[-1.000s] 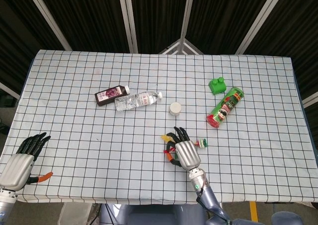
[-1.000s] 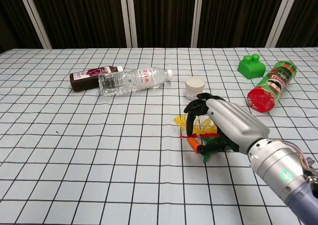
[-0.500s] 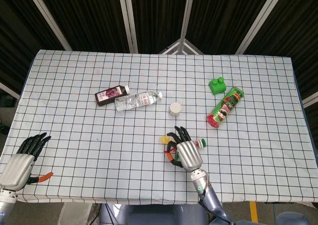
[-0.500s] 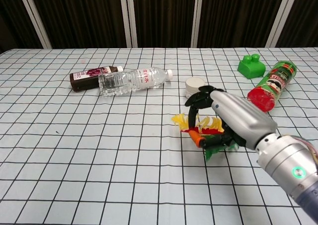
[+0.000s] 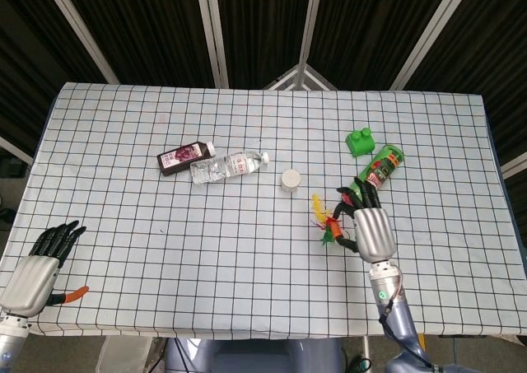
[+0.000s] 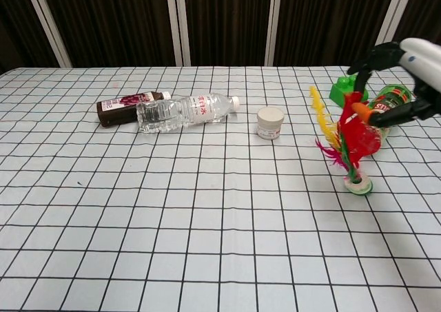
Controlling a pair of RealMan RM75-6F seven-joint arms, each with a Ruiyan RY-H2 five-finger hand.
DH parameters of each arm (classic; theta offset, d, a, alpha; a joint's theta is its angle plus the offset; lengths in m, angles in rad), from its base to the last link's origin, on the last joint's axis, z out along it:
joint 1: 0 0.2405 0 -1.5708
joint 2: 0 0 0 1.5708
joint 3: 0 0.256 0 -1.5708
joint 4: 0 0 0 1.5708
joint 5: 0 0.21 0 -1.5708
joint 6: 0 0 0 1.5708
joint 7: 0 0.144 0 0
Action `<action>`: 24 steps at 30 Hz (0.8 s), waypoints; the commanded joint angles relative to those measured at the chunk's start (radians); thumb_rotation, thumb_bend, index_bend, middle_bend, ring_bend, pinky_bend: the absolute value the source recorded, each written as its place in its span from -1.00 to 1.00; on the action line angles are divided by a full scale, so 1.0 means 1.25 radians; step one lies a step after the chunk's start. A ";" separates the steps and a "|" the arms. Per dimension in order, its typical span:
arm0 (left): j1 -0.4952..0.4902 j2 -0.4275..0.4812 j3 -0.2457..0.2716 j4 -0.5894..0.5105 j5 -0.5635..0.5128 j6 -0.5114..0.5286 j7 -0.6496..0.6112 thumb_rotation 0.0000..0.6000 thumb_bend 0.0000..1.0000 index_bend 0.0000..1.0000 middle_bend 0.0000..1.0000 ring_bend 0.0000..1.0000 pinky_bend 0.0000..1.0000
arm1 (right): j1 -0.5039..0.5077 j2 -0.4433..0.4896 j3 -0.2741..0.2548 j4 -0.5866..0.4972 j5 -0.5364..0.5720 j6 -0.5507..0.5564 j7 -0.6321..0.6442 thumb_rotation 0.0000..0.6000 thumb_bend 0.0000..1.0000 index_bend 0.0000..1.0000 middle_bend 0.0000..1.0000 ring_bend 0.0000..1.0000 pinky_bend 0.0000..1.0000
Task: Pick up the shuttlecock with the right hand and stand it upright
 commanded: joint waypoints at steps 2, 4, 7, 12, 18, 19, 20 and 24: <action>0.000 -0.003 -0.003 -0.001 -0.002 0.002 0.005 1.00 -1.00 -1.00 -1.00 -1.00 -1.00 | -0.029 0.050 0.003 -0.011 0.021 0.013 0.025 1.00 0.03 -0.06 -0.49 -1.00 -1.00; 0.001 -0.003 -0.003 0.000 -0.002 0.003 0.007 1.00 -1.00 -1.00 -1.00 -1.00 -1.00 | -0.038 0.066 -0.001 -0.009 0.024 0.019 0.031 1.00 0.04 -0.25 -0.50 -1.00 -1.00; 0.001 -0.004 -0.002 0.000 0.000 0.004 0.007 1.00 -1.00 -1.00 -1.00 -1.00 -1.00 | -0.046 0.082 -0.007 -0.009 0.019 0.029 0.031 1.00 0.04 -0.63 -0.59 -1.00 -1.00; 0.001 -0.003 -0.002 0.001 0.001 0.005 0.004 1.00 -1.00 -1.00 -1.00 -1.00 -1.00 | -0.065 0.109 -0.022 -0.025 0.004 0.052 0.033 1.00 0.03 -1.00 -0.79 -1.00 -1.00; 0.001 -0.001 -0.001 0.004 0.006 0.009 -0.001 1.00 -1.00 -1.00 -1.00 -1.00 -1.00 | -0.101 0.172 -0.061 -0.056 -0.045 0.087 0.045 1.00 0.02 -1.00 -0.95 -1.00 -1.00; 0.001 -0.001 -0.002 0.005 0.007 0.010 -0.001 1.00 -1.00 -1.00 -1.00 -1.00 -1.00 | -0.109 0.187 -0.072 -0.057 -0.058 0.093 0.046 1.00 -0.01 -1.00 -0.98 -1.00 -1.00; 0.001 -0.002 -0.002 0.007 0.008 0.012 0.000 1.00 -1.00 -1.00 -1.00 -1.00 -1.00 | -0.117 0.203 -0.084 -0.058 -0.071 0.099 0.043 1.00 -0.03 -1.00 -1.00 -1.00 -1.00; 0.004 -0.008 -0.007 0.021 0.020 0.030 0.017 1.00 -1.00 -1.00 -1.00 -1.00 -1.00 | -0.159 0.273 -0.131 -0.029 -0.138 0.149 0.021 1.00 -0.14 -1.00 -1.00 -1.00 -1.00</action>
